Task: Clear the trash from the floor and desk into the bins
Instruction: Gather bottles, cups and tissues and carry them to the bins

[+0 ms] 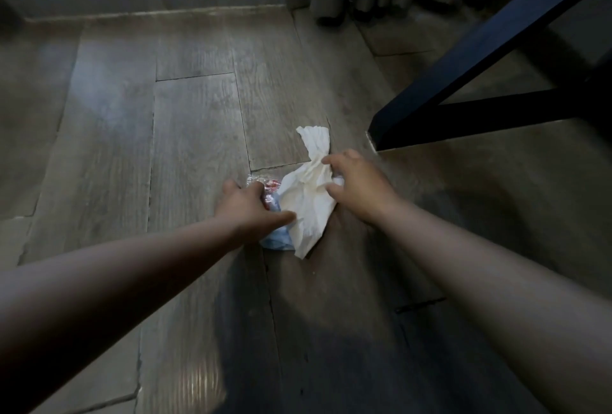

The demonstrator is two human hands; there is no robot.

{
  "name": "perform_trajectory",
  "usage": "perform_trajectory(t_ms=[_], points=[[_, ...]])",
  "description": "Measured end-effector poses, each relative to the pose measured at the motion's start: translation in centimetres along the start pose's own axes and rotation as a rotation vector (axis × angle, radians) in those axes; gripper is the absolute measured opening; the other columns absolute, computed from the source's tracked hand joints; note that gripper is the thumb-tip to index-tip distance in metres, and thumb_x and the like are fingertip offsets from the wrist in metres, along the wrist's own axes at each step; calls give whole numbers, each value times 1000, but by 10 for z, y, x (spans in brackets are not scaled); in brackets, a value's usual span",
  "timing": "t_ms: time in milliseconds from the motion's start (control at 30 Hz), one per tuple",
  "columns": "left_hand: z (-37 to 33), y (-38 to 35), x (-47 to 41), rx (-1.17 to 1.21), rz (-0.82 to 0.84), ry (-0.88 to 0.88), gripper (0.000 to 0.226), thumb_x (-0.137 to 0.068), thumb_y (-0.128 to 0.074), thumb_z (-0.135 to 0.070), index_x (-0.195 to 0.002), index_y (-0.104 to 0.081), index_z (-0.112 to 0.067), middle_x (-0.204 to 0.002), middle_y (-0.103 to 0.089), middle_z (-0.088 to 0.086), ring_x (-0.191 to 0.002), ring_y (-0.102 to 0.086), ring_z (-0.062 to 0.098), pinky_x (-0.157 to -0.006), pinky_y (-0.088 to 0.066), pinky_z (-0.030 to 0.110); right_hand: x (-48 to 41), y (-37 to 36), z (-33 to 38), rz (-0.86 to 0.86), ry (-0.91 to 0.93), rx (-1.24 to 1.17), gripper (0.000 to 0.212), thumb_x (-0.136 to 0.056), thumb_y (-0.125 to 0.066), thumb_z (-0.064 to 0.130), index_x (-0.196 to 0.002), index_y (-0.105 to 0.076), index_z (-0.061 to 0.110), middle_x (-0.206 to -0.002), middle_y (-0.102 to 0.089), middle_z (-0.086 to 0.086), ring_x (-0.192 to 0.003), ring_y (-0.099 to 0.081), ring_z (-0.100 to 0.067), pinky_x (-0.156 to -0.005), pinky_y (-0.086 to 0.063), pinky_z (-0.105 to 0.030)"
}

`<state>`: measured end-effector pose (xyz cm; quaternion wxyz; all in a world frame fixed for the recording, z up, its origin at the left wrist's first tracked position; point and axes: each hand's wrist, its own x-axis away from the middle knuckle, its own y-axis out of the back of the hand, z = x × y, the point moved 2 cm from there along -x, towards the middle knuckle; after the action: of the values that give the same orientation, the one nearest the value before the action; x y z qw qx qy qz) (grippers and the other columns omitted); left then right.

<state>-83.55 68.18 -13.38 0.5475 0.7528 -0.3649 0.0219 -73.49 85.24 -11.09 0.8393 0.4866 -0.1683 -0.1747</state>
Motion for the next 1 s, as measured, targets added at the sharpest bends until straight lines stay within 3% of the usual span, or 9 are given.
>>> perform_trajectory(t_ms=[133,333,467,567,667,867,900,1000], points=[[5,-1,0,6,-19,-24,82,-66,-68,-68,-130,-46,-21,-129,-32,11,-107,-46,23,-85,-36,28,-21,-13,7,52,-10,96,50,-85,-61,19,-134,-51,23,-135,-46,-4,-118,-51,-24,-97,-45,-38],[10,-2,-1,30,-32,-56,80,-64,-70,-67,-127,-47,-24,-122,-31,6,-91,-38,14,-82,-35,26,-20,-12,2,-123,8,14,17,-86,-58,10,-97,-71,11,-106,-63,-5,-97,-59,-20,-81,-43,-25],[9,1,1,50,7,-46,82,-67,-70,-65,-132,-46,-21,-130,-31,10,-110,-46,23,-90,-39,30,9,8,6,-309,47,-157,9,-84,-64,10,-90,-70,11,-90,-57,3,-82,-55,-10,-72,-43,-20],[9,4,2,49,18,-51,73,-73,-70,-59,-129,-49,-18,-128,-33,13,-121,-42,28,-97,-39,32,45,10,14,-248,158,-171,5,-82,-66,9,-85,-69,10,-86,-57,4,-75,-54,-9,-67,-44,-22],[7,6,3,49,36,-45,69,-75,-69,-56,-128,-50,-16,-127,-34,14,-123,-38,29,-99,-38,33,74,5,19,-133,218,-109,4,-83,-65,11,-86,-68,11,-87,-60,-1,-77,-57,-16,-67,-47,-31],[5,11,8,97,69,-3,64,-83,-63,-51,-135,-47,-16,-136,-27,15,-120,-46,32,-102,-37,33,85,-10,18,157,138,-110,22,-87,-64,17,-109,-68,17,-105,-61,2,-94,-58,-12,-82,-46,-25],[5,11,8,101,73,1,61,-85,-61,-51,-133,-49,-15,-136,-27,15,-119,-46,33,-102,-38,33,83,-10,16,128,94,-132,27,-86,-64,15,-113,-68,16,-109,-61,0,-98,-58,-13,-85,-46,-25],[4,11,9,104,86,17,65,-85,-59,-53,-136,-46,-15,-139,-26,16,-122,-45,34,-103,-37,34,74,-6,8,-166,-152,-272,30,-83,-60,10,-112,-66,12,-103,-63,-4,-95,-59,-16,-83,-45,-25]])
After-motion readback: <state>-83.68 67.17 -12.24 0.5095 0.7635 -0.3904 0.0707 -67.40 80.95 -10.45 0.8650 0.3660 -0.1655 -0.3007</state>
